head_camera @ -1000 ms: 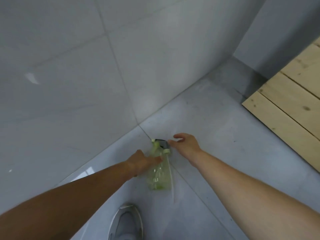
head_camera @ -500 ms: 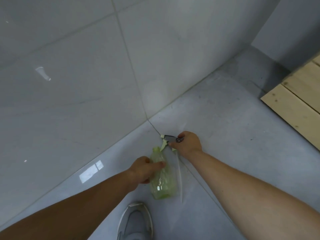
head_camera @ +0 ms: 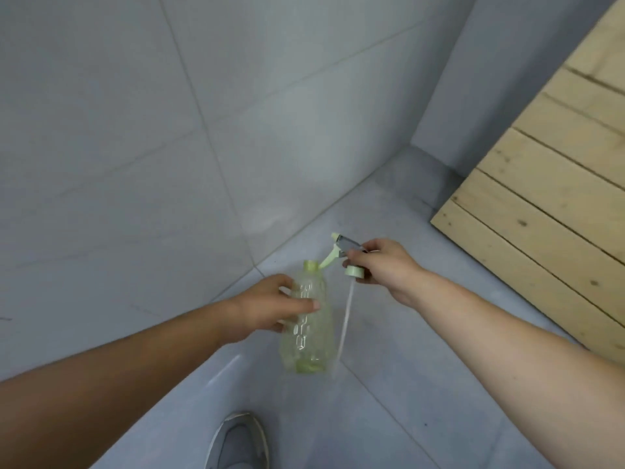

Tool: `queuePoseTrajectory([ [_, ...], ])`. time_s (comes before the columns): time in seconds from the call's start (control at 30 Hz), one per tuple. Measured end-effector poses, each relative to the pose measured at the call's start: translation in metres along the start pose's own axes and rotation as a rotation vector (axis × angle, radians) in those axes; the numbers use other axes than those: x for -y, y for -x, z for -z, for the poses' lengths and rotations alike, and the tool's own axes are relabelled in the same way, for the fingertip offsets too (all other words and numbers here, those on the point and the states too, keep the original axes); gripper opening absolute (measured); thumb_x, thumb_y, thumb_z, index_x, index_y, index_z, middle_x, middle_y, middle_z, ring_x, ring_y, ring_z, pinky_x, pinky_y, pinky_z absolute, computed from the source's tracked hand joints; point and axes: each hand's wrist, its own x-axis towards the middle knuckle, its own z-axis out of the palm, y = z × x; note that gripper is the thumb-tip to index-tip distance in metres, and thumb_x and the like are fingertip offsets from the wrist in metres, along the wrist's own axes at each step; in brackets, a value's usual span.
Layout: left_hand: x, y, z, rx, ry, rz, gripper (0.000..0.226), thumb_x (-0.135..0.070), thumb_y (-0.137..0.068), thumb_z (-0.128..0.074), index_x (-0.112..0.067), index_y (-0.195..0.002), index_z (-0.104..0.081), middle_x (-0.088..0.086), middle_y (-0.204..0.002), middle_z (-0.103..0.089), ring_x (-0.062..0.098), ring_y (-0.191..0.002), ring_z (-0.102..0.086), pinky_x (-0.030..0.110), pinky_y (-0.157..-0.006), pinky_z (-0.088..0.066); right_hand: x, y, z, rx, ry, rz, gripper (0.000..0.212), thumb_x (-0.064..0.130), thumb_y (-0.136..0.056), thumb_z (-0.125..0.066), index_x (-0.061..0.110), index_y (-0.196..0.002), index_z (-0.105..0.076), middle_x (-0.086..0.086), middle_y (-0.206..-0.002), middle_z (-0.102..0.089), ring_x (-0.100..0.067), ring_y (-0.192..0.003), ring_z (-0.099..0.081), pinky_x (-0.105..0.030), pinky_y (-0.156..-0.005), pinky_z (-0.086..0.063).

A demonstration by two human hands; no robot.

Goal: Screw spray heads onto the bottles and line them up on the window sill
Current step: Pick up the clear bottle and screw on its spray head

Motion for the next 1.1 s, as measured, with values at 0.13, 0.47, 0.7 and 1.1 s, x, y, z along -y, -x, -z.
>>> queuePoseTrajectory([
  [0.13,-0.066,0.041,-0.024,0.062,-0.170,-0.145,0.037,-0.032,-0.079,-0.088,-0.018,-0.102,-0.062,-0.001,-0.090,-0.065,0.012,-0.077,-0.068,0.030,-0.076,-0.056,0.054,0.060,0.064,-0.062,-0.068,0.126,0.015,0.015,-0.087,-0.071,0.009,-0.094,-0.059,-0.020,-0.101,-0.074,-0.023,-0.084,-0.069,-0.031,-0.064,-0.057],
  [0.47,-0.152,0.137,-0.080,0.099,-0.321,-0.291,0.069,-0.047,-0.055,-0.092,-0.019,-0.113,-0.067,-0.004,-0.091,-0.069,0.012,-0.085,-0.068,0.028,-0.077,-0.055,0.128,0.218,0.180,-0.342,-0.227,0.470,0.015,0.017,-0.089,-0.069,0.011,-0.102,-0.069,-0.012,-0.098,-0.076,-0.018,-0.090,-0.073,-0.037,-0.080,-0.061],
  [0.7,-0.149,0.168,-0.114,0.010,-0.472,-0.229,0.071,-0.031,-0.064,-0.095,-0.031,-0.122,-0.054,0.003,-0.119,-0.071,0.018,-0.104,-0.066,0.029,-0.093,-0.051,0.133,0.288,0.225,-0.551,-0.547,0.595,0.011,0.019,-0.091,-0.066,0.012,-0.099,-0.070,-0.013,-0.103,-0.074,-0.021,-0.089,-0.069,-0.035,-0.082,-0.060],
  [1.1,-0.146,0.189,-0.140,-0.031,-0.504,-0.307,0.085,-0.019,-0.073,-0.092,-0.023,-0.145,-0.048,0.003,-0.118,-0.064,0.023,-0.110,-0.067,0.032,-0.099,-0.053,0.110,0.283,0.219,-0.529,-0.580,0.515,0.024,0.017,-0.090,-0.068,0.006,-0.111,-0.068,-0.016,-0.107,-0.073,-0.022,-0.091,-0.068,-0.034,-0.079,-0.060],
])
